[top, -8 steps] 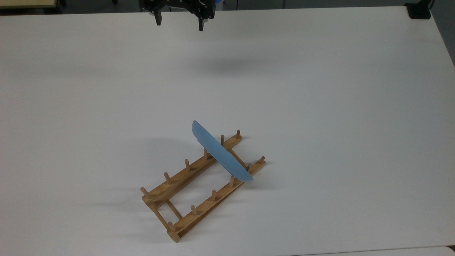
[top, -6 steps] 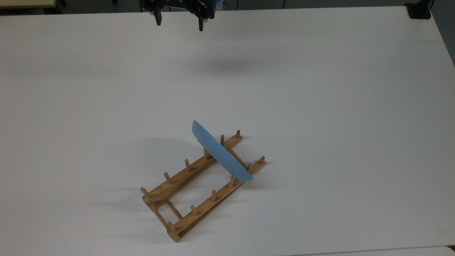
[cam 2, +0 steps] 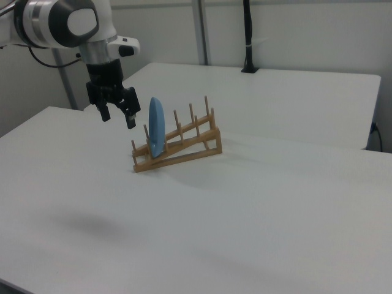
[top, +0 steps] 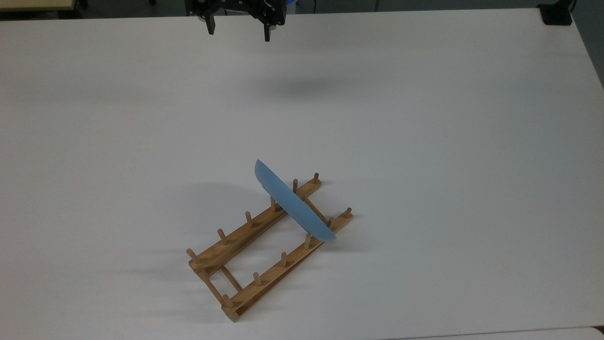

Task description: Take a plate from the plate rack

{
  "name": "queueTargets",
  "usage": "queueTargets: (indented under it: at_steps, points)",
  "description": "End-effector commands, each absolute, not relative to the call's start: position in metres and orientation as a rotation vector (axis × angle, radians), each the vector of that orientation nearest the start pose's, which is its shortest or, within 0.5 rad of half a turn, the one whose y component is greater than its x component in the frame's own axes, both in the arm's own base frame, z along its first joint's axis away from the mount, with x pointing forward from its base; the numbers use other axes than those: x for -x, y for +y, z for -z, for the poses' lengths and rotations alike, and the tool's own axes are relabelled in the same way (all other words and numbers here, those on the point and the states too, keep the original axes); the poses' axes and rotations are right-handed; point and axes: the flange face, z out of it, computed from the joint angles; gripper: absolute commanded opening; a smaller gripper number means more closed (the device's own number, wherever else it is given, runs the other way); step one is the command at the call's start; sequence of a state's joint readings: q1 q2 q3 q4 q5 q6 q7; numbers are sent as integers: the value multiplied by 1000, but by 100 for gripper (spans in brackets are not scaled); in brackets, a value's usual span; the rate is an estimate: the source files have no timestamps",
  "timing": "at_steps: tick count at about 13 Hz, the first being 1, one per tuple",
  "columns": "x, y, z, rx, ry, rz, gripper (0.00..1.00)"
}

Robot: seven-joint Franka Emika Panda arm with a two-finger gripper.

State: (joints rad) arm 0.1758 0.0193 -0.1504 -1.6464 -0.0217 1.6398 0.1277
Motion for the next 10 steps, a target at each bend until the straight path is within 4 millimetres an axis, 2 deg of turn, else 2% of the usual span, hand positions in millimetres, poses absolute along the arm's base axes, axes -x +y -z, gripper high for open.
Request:
queueTargets:
  at_steps: [1, 2, 3, 4, 5, 7, 9, 10]
  points:
    - [-567, 19, -586, 3146, 117, 46, 100]
    - [-575, 30, -592, 3140, 35, 161, 100]
    - [-586, 53, -584, 3151, -78, 208, 100]
    - [-601, 58, -582, 3187, -136, 258, 100]
    - [-617, 63, -570, 3229, -172, 307, 100]
    - [-642, 88, -554, 3250, -256, 522, 100]
    - [-653, 87, -560, 3292, -348, 711, 93]
    - [-655, 88, -558, 3310, -386, 751, 88]
